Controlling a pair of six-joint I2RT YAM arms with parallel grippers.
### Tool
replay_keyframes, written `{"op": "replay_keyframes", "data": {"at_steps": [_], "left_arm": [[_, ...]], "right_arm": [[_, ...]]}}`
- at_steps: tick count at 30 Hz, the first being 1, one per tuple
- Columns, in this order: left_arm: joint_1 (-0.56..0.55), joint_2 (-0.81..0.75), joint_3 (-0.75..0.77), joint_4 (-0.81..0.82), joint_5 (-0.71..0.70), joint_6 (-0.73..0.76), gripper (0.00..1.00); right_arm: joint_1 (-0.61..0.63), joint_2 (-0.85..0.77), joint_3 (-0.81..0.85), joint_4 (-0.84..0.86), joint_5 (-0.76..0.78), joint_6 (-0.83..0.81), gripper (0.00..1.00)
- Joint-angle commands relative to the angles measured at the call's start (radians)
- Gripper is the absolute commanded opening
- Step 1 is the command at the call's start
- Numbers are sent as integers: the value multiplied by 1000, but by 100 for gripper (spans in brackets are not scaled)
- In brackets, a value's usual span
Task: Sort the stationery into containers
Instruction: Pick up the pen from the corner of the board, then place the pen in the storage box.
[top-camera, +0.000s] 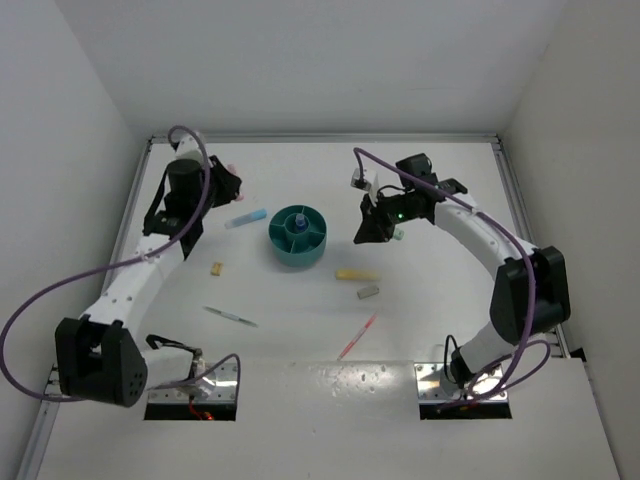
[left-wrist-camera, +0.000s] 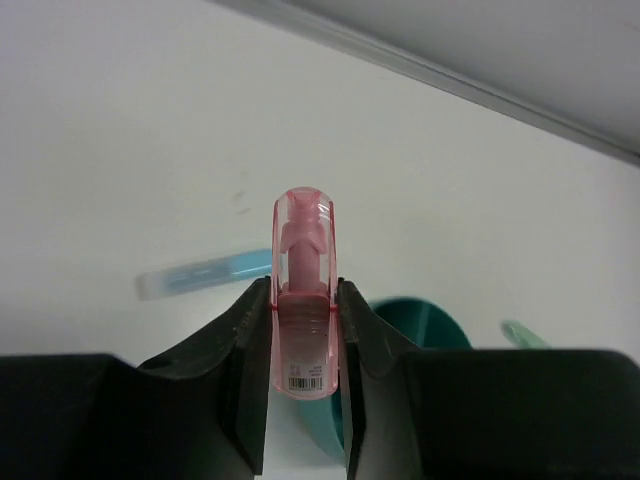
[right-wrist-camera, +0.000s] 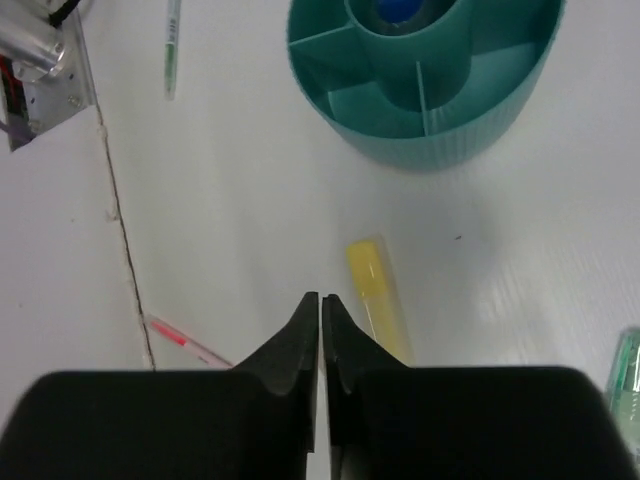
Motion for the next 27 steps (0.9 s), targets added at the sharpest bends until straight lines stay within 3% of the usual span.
{"op": "replay_keyframes", "data": {"at_steps": [1,5,11,14,19,27], "left_arm": [[-51,-37,-124,309,305,209,0],[-136,-37,-163,360,365,232,0],[-228,-17,-221,449,276,245,0],[-248,-8,-230,427,221,234,0],[-300,-37,-288,403,9,202,0],[-380,-87,-499,730,-97,64,0]], "right_arm": [[-4,73,104,-89,52,19,0],[-13,113,144,-119,56,51,0],[-33,73,82,-43,56,64,1],[-44,73,72,-53,56,53,2],[-62,73,62,-43,45,44,6],[-71,64,62,-62,14,26,7]]}}
